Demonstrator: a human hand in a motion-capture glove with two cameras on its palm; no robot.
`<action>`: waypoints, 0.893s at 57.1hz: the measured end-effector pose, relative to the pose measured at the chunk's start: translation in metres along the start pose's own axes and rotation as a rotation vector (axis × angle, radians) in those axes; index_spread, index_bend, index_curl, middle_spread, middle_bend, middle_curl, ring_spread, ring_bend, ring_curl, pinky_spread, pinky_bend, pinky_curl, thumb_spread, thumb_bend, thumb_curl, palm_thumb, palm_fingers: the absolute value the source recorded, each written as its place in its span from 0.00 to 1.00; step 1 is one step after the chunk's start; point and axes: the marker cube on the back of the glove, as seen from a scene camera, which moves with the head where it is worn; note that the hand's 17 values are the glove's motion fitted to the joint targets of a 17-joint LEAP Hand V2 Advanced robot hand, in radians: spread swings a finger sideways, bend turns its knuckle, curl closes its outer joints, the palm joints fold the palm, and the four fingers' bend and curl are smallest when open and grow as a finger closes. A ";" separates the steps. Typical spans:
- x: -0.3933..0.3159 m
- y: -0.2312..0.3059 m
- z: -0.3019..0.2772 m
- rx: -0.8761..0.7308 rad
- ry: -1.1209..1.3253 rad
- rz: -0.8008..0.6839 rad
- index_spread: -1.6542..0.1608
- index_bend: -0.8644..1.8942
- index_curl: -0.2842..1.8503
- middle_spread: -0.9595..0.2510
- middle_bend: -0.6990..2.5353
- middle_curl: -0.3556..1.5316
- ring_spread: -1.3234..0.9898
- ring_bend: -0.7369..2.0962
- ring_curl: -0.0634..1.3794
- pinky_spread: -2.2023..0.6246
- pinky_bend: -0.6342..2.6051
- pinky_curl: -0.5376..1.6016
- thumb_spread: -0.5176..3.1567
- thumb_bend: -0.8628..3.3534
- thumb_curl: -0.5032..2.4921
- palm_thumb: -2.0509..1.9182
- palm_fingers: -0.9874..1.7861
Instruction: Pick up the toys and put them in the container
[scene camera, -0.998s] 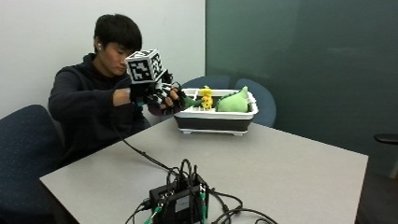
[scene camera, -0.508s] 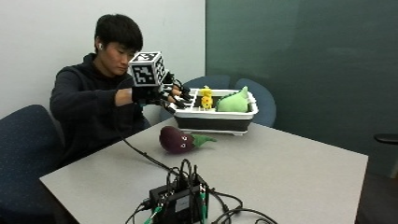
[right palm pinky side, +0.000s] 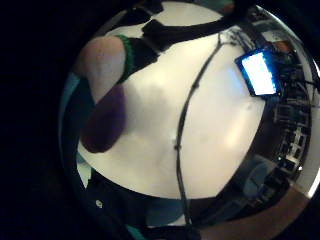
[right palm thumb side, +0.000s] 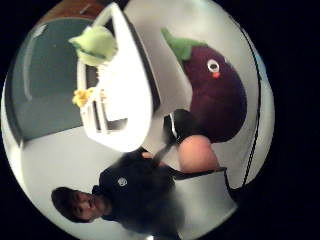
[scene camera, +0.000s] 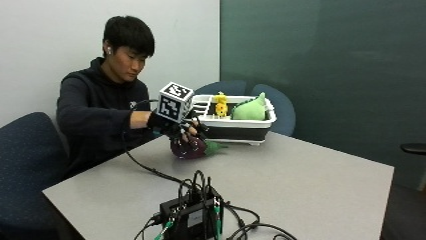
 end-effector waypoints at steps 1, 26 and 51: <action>0.000 -0.002 0.003 -0.011 0.007 0.011 0.81 0.34 0.25 0.83 0.25 0.37 0.59 0.45 0.25 0.79 0.55 0.42 0.52 0.20 0.31 0.58 0.27; -0.018 -0.029 0.055 -0.017 -0.150 -0.006 0.83 0.30 0.19 0.85 0.29 0.34 0.59 0.55 0.29 0.77 0.59 0.43 0.52 0.21 0.31 0.62 0.35; -0.017 -0.057 0.048 0.259 -0.161 0.018 0.76 0.40 0.18 0.62 0.46 0.48 0.42 0.69 0.39 0.65 0.57 0.42 0.37 0.24 0.42 0.72 0.67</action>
